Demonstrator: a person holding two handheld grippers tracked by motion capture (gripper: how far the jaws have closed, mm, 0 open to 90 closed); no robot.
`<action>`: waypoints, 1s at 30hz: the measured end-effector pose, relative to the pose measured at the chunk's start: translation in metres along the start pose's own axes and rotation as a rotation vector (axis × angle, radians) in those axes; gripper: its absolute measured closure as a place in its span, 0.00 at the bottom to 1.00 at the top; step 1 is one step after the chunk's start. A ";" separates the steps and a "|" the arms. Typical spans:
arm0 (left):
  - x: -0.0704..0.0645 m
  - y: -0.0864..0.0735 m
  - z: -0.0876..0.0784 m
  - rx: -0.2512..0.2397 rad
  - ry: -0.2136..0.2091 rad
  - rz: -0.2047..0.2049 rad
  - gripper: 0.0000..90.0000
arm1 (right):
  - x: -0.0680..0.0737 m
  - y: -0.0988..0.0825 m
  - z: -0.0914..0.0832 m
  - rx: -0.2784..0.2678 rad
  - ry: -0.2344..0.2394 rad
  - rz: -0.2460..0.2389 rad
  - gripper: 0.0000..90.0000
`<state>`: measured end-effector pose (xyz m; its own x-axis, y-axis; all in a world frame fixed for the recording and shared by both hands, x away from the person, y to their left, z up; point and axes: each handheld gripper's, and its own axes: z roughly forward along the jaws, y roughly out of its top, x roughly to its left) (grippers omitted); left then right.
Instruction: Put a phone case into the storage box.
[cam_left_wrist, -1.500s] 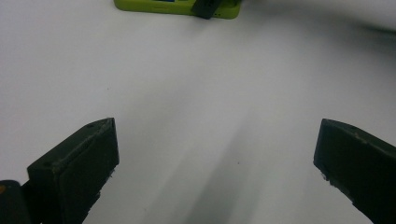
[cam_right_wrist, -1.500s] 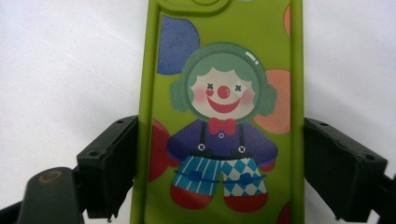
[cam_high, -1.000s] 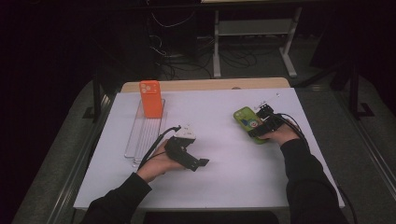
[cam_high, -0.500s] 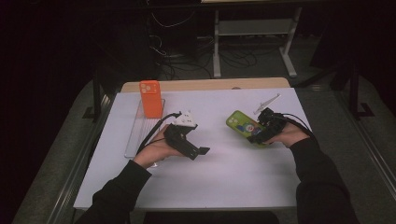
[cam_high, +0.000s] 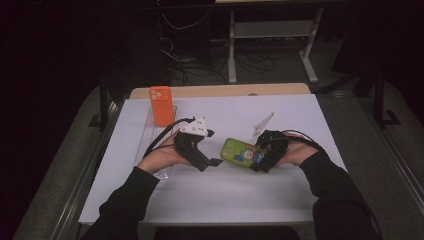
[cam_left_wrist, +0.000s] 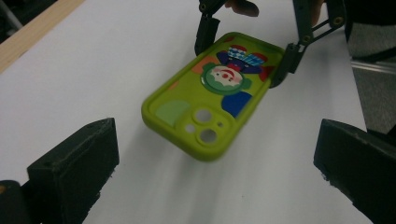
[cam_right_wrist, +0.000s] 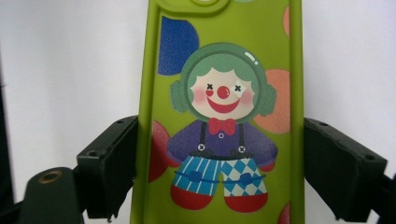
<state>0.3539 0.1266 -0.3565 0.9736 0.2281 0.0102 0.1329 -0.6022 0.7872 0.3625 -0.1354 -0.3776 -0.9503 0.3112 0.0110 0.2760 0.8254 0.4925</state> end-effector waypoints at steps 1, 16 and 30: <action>-0.001 0.000 0.001 0.000 -0.009 -0.002 0.00 | 0.003 0.002 0.001 0.003 0.004 -0.021 0.17; -0.020 -0.008 0.024 0.151 -0.129 0.134 0.00 | 0.034 0.027 0.014 0.037 0.091 -0.202 0.17; -0.028 -0.013 0.041 0.233 -0.165 0.173 0.07 | 0.045 0.035 0.013 0.026 0.114 -0.259 0.17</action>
<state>0.3326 0.0969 -0.3919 0.9998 -0.0080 0.0164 -0.0165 -0.7841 0.6204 0.3313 -0.0864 -0.3713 -0.9993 0.0344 -0.0135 0.0240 0.8828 0.4691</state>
